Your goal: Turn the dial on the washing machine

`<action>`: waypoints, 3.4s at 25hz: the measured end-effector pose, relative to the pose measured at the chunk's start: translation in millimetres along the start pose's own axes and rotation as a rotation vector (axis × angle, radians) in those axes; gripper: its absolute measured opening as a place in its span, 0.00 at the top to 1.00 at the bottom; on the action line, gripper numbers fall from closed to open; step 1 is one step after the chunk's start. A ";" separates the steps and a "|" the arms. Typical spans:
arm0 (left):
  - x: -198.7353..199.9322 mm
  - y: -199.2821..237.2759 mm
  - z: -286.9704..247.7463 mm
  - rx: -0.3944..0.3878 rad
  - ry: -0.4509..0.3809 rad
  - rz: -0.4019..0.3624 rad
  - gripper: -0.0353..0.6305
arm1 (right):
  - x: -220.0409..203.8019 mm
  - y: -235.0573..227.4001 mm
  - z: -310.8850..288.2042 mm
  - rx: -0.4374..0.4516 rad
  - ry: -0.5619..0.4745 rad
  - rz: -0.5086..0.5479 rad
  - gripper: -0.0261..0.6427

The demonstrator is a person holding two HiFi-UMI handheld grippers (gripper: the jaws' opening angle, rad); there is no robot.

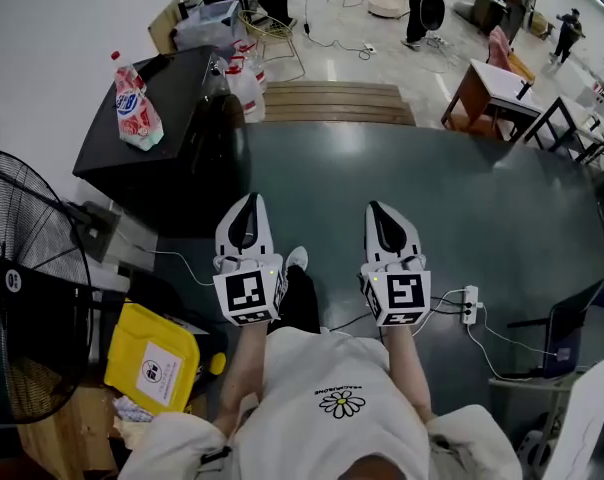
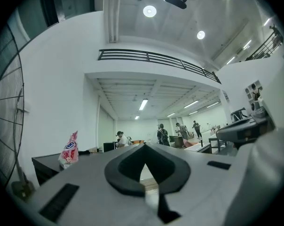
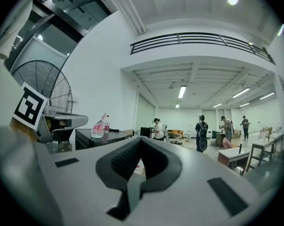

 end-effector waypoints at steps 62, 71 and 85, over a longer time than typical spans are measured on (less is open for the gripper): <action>-12.7 257.7 -543.1 1.040 0.042 -0.068 0.95 | 109.5 14.2 -801.8 1.204 -0.294 0.140 0.96; -19.0 228.9 -560.9 1.244 0.067 -0.083 0.95 | 96.0 1.5 -835.4 1.351 -0.337 0.155 0.96; -25.6 194.6 -556.9 1.338 0.058 -0.038 0.95 | 76.1 -11.2 -829.8 1.424 -0.309 0.175 0.96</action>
Point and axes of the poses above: the fingertips, and each gripper's own axes: z backward along the fingers, y to its left, x out of its top, the point moved 5 cm from there along z, backward along the fingers, and after that the axes turned 3 degrees about y, right-handed, at the moved point
